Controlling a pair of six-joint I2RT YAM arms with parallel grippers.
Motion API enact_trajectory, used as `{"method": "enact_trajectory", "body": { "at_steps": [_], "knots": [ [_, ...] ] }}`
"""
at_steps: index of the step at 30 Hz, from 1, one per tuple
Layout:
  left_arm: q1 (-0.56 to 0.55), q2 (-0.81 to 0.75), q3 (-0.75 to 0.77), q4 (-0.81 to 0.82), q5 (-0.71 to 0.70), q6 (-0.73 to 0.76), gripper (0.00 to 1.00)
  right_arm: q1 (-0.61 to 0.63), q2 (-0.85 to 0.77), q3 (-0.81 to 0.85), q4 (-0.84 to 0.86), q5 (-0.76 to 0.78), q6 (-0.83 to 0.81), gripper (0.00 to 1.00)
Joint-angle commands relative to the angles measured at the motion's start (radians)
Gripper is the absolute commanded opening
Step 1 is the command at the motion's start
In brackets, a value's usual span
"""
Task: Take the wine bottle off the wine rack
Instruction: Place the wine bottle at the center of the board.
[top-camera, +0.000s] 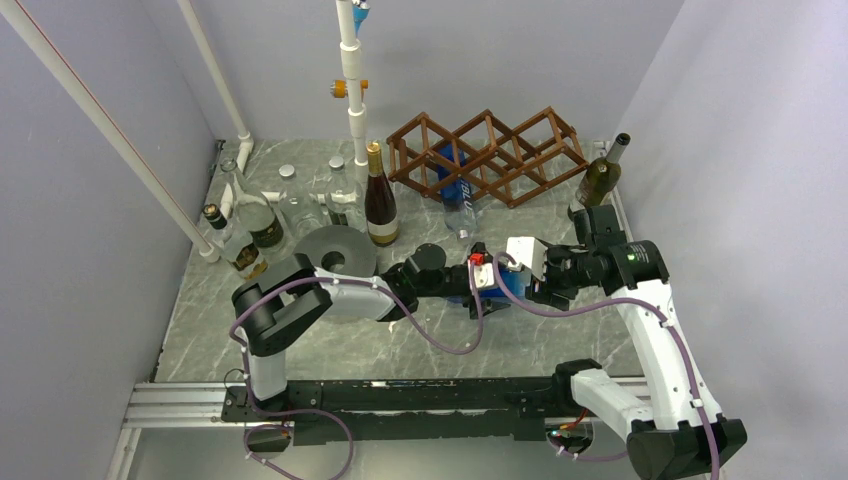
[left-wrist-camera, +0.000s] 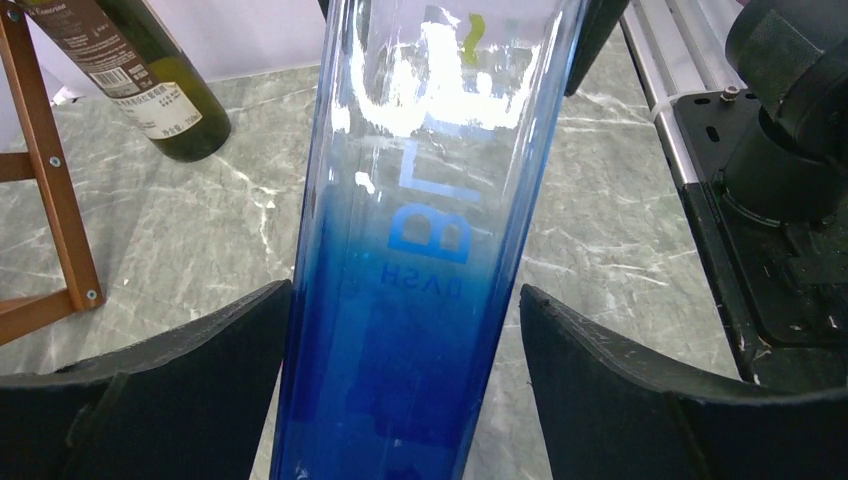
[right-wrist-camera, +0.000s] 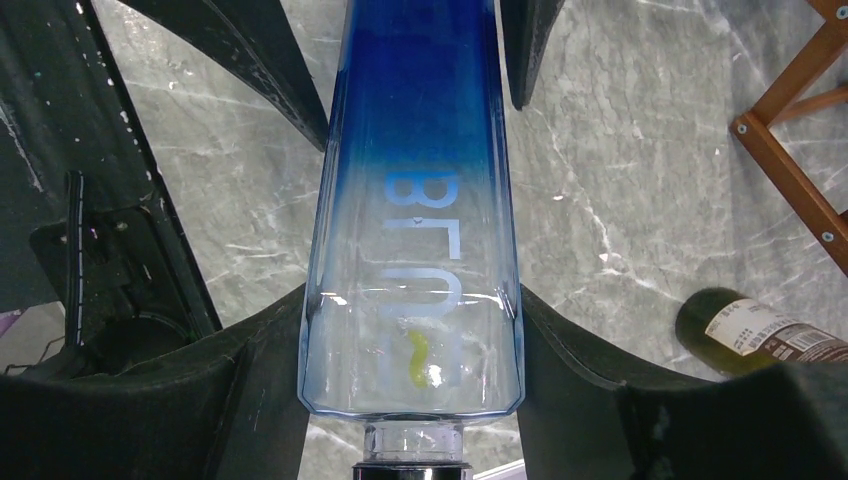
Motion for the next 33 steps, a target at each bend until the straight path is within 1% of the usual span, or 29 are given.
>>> {"method": "enact_trajectory", "body": {
  "at_steps": [1, 5, 8, 9, 10, 12, 13, 14, 15, 17, 20, 21, 23, 24, 25, 28, 33],
  "knots": [
    [-0.003, 0.014, 0.054, 0.003, 0.037, -0.050, 0.86, 0.009, 0.000, 0.066, 0.031, -0.099, -0.034, 0.00],
    [-0.003, 0.015, 0.051, 0.001, 0.033, -0.062, 0.79, 0.012, 0.005, 0.069, 0.040, -0.116, -0.031, 0.00],
    [-0.003, 0.013, 0.052, -0.013, 0.027, -0.067, 0.69, 0.014, 0.008, 0.069, 0.049, -0.131, -0.026, 0.00],
    [-0.003, 0.011, 0.052, -0.019, 0.028, -0.071, 0.62, 0.015, 0.007, 0.068, 0.051, -0.137, -0.023, 0.00],
    [-0.004, 0.007, 0.050, -0.019, 0.026, -0.076, 0.50, 0.014, 0.007, 0.067, 0.056, -0.140, -0.018, 0.03],
    [-0.003, -0.004, 0.040, -0.018, 0.029, -0.089, 0.29, 0.016, 0.008, 0.064, 0.071, -0.145, 0.000, 0.10],
    [-0.003, -0.013, 0.034, -0.015, 0.027, -0.098, 0.17, 0.015, 0.006, 0.061, 0.078, -0.150, 0.010, 0.14],
    [-0.004, -0.022, 0.027, -0.007, 0.022, -0.111, 0.05, 0.015, 0.005, 0.060, 0.087, -0.158, 0.030, 0.22],
    [-0.004, -0.032, 0.010, 0.005, 0.014, -0.125, 0.00, 0.016, 0.001, 0.056, 0.096, -0.171, 0.045, 0.30],
    [-0.003, -0.053, -0.027, 0.057, -0.006, -0.159, 0.00, 0.015, -0.005, 0.047, 0.115, -0.209, 0.077, 0.47],
    [-0.003, -0.085, -0.082, 0.137, -0.043, -0.204, 0.00, 0.016, -0.007, 0.045, 0.143, -0.251, 0.138, 0.79],
    [-0.004, -0.092, -0.097, 0.155, -0.051, -0.213, 0.00, 0.015, -0.005, 0.050, 0.148, -0.262, 0.154, 0.87],
    [-0.003, -0.109, -0.125, 0.187, -0.067, -0.225, 0.00, 0.015, -0.001, 0.062, 0.169, -0.274, 0.206, 0.96],
    [-0.003, -0.116, -0.138, 0.202, -0.078, -0.226, 0.00, 0.015, 0.001, 0.071, 0.177, -0.284, 0.231, 0.99],
    [-0.003, -0.123, -0.151, 0.217, -0.088, -0.258, 0.00, 0.015, 0.006, 0.083, 0.177, -0.294, 0.244, 1.00],
    [-0.003, -0.149, -0.192, 0.263, -0.125, -0.281, 0.00, 0.012, 0.021, 0.118, 0.187, -0.323, 0.315, 1.00],
    [-0.005, -0.188, -0.262, 0.341, -0.203, -0.309, 0.00, -0.038, 0.021, 0.132, 0.236, -0.452, 0.464, 1.00]
  ]
}}
